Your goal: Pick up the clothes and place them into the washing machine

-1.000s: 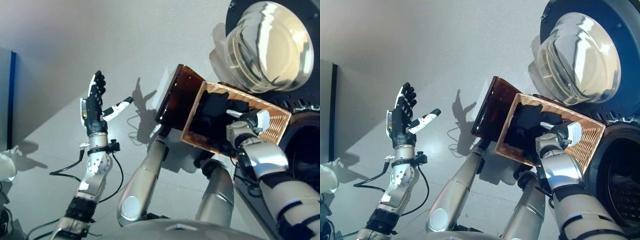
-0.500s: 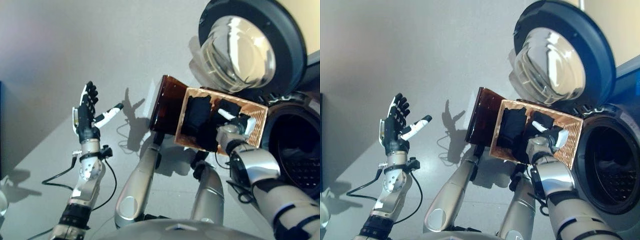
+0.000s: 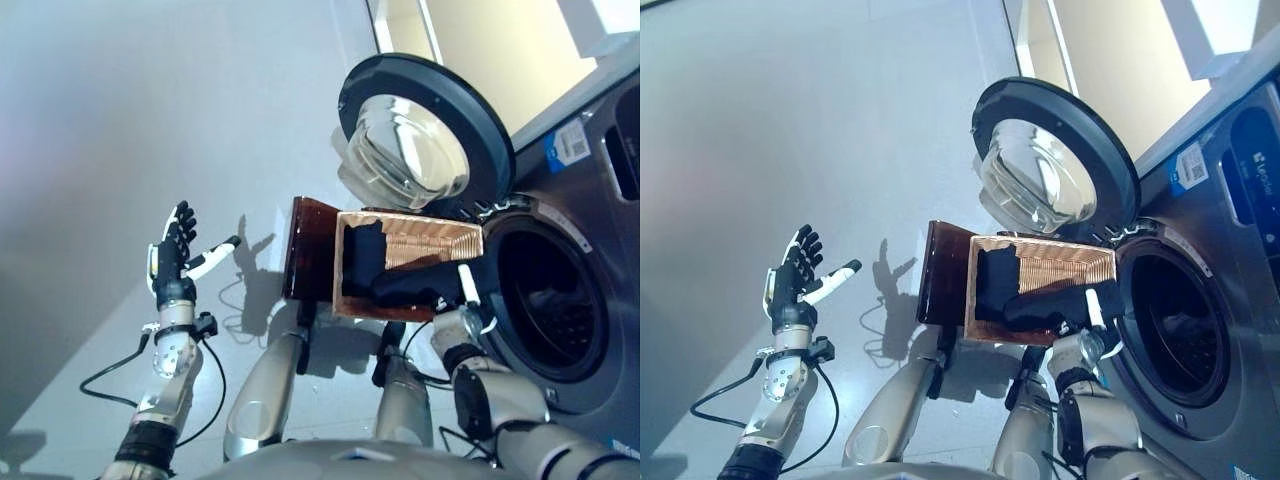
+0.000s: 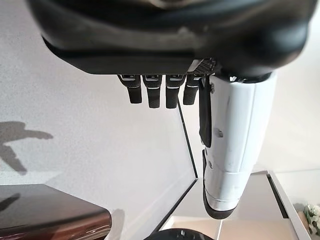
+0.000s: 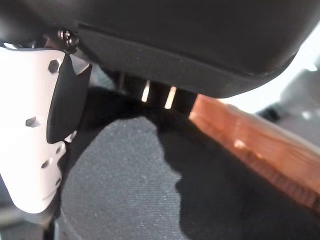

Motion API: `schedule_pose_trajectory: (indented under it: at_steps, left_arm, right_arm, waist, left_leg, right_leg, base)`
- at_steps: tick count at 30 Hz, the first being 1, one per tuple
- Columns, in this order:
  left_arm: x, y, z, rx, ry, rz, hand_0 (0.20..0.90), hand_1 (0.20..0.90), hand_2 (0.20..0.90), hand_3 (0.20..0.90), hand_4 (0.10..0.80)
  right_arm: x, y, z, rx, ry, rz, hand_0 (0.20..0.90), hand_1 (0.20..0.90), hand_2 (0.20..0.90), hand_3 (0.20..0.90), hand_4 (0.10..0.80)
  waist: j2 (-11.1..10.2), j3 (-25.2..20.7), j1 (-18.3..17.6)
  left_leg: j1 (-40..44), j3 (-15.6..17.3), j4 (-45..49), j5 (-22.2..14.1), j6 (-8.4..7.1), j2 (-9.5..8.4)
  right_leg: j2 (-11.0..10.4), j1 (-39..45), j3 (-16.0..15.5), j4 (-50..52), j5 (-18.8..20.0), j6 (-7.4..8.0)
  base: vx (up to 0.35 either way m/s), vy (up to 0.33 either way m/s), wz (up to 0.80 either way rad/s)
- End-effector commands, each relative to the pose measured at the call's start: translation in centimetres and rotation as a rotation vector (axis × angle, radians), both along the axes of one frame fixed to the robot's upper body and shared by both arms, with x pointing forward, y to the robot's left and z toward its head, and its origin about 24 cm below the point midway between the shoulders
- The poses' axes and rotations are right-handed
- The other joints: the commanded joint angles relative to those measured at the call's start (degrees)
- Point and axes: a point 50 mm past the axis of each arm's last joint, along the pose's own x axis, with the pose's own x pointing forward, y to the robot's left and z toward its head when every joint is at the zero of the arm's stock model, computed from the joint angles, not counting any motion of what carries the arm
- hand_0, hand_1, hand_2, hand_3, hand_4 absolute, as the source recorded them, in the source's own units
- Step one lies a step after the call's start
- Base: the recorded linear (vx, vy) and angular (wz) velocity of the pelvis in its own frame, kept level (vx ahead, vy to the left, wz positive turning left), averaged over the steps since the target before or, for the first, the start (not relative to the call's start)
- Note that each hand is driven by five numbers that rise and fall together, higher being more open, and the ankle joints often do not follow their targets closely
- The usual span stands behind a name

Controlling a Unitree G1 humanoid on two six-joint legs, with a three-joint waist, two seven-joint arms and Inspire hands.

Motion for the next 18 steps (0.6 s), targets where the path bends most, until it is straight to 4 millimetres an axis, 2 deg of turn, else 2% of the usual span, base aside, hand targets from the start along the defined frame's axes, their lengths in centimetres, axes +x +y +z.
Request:
schedule_pose_trajectory:
  at_steps: [1,4,6,9,11,15,17,18]
  left_arm:
    - [-0.1,0.2,1.8,-0.037,-0.156,0.029,0.9,0.9,0.9,0.9,0.8]
    - [-0.2,-0.3,1.4,-0.057,-0.137,0.008,0.9,0.9,0.9,0.9,0.8]
    - [-0.3,-0.4,1.3,-0.061,-0.135,0.004,0.9,0.9,0.9,0.9,0.8]
    - [-0.7,-0.7,0.6,-0.063,-0.106,-0.01,0.9,0.9,0.9,0.9,0.8]
    - [-0.8,-0.8,0.5,-0.069,-0.104,-0.011,0.9,0.9,0.9,0.9,0.8]
    - [-1.0,-0.7,0.3,-0.078,-0.096,-0.01,0.9,0.9,0.9,0.9,0.8]
    - [-1.2,-0.7,0.1,-0.079,-0.088,-0.015,0.9,0.9,0.9,0.9,0.8]
    - [-1.2,-0.8,0.2,-0.079,-0.088,-0.015,0.9,0.9,0.9,0.9,0.8]
  right_arm:
    - [0.0,-1.7,1.6,-0.022,-0.215,-0.184,0.2,0.2,0.2,0.2,0.3]
    - [-0.8,-1.1,0.8,0.027,-0.205,-0.253,0.2,0.2,0.2,0.2,0.3]
    - [-1.0,-1.2,0.7,0.027,-0.194,-0.26,0.2,0.2,0.2,0.2,0.3]
    - [-1.4,-1.3,0.5,0.032,-0.167,-0.318,0.2,0.2,0.2,0.2,0.3]
    - [-1.4,-1.4,0.5,0.031,-0.165,-0.326,0.2,0.2,0.2,0.2,0.3]
    - [-1.1,-2.3,1.2,0.006,-0.167,-0.345,0.2,0.2,0.2,0.2,0.3]
    - [-0.5,-3.7,2.5,-0.035,-0.188,-0.371,0.2,0.2,0.2,0.2,0.3]
    - [-0.5,-3.7,2.5,-0.035,-0.188,-0.371,0.2,0.2,0.2,0.2,0.3]
  waist:
    - [3.69,-2.49,-0.61]
    - [5.14,-2.84,-0.82]
    - [5.43,-2.84,-0.83]
    - [7.3,-3.12,-1.15]
    - [7.69,-3.31,-1.13]
    - [8.4,-3.76,-1.02]
    - [8.77,-4.09,-1.08]
    - [8.78,-4.1,-1.05]
  left_leg:
    - [-2.62,-0.64,-3.17,1.36,-3.22,-1.17]
    - [-2.46,-0.43,-3.19,1.34,-3.12,-1.39]
    - [-2.54,-0.31,-3.09,1.34,-3.11,-1.43]
    - [-2.5,0.01,-3.08,1.21,-3.02,-1.52]
    - [-2.38,0.07,-3.22,1.21,-3.07,-1.55]
    - [-2.29,0.32,-3.59,1.23,-3.14,-1.54]
    - [-2.35,0.55,-3.47,1.09,-3.14,-1.5]
    - [-2.37,0.56,-3.46,1.08,-3.14,-1.5]
  right_leg:
    - [1.54,1.53,-1.3,1.95,-3.64,-1.94]
    - [1.39,1.53,-0.88,2.19,-3.84,-1.92]
    - [1.37,1.47,-0.69,2.31,-3.82,-1.95]
    - [1.17,1.1,0.03,2.73,-4.01,-1.95]
    - [1.09,1.06,0.16,2.63,-4.03,-1.91]
    - [1.13,0.99,0.61,2.43,-4.04,-1.84]
    - [1.09,0.58,1.02,2.6,-4.04,-1.82]
    - [1.09,0.55,1.04,2.62,-4.04,-1.82]
  base:
    - [0.017,0.039,0.01]
    - [0.009,0.049,-0.01]
    - [-0.003,0.017,-0.03]
    - [-0.004,0.042,-0.09]
    - [0.005,0.03,-0.07]
    - [0.022,0.026,-0.04]
    - [0.024,0.014,-0.04]
    - [0.0,0.0,0.0]
